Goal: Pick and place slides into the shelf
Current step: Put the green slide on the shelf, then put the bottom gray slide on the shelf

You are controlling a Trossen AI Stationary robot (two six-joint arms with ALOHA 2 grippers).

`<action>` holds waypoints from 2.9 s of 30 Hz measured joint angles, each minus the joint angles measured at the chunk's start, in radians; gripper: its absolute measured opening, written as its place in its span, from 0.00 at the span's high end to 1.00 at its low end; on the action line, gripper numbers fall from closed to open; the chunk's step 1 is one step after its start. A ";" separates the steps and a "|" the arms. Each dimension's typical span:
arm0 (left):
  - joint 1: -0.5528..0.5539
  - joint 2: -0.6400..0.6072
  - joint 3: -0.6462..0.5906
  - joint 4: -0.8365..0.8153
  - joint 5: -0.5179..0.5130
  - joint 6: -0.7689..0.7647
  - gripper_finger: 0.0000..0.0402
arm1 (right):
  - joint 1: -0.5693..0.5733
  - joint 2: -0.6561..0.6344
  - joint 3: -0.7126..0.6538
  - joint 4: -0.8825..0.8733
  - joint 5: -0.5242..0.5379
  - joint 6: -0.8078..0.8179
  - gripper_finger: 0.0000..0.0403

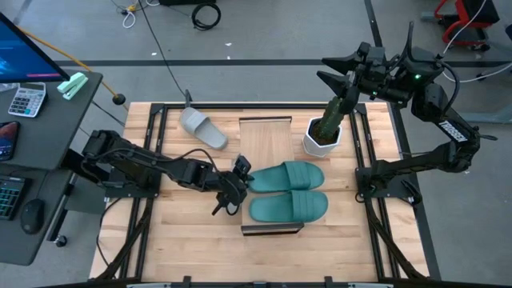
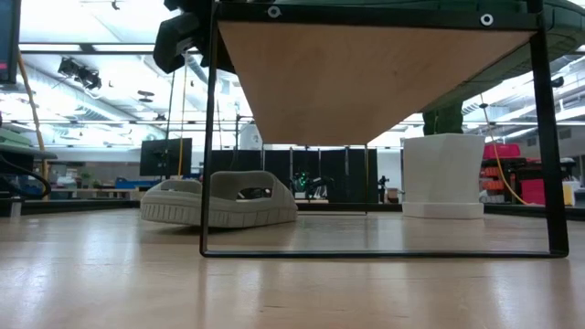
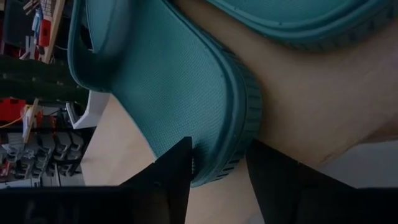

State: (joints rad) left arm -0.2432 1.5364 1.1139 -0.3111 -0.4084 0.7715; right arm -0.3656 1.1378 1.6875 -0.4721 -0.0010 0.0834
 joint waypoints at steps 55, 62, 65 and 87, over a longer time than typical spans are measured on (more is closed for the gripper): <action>0.097 -0.280 -0.109 -0.475 0.065 -0.628 0.54 | 0.001 0.000 0.000 -0.177 -0.008 -0.050 0.47; 0.130 -0.279 -0.268 -0.252 0.039 -0.439 0.55 | 0.002 0.000 0.000 -0.237 -0.024 -0.053 0.47; 0.141 -0.279 -0.316 -0.163 0.042 -0.420 0.55 | 0.002 0.000 0.000 -0.242 -0.024 -0.050 0.47; 0.154 -0.202 -0.522 0.219 0.097 -0.418 0.49 | 0.002 0.000 0.000 -0.242 -0.023 -0.030 0.47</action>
State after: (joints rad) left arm -0.0895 1.3347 0.5921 -0.0923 -0.3119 0.3538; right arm -0.3634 1.1381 1.6875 -0.7139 -0.0237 0.0531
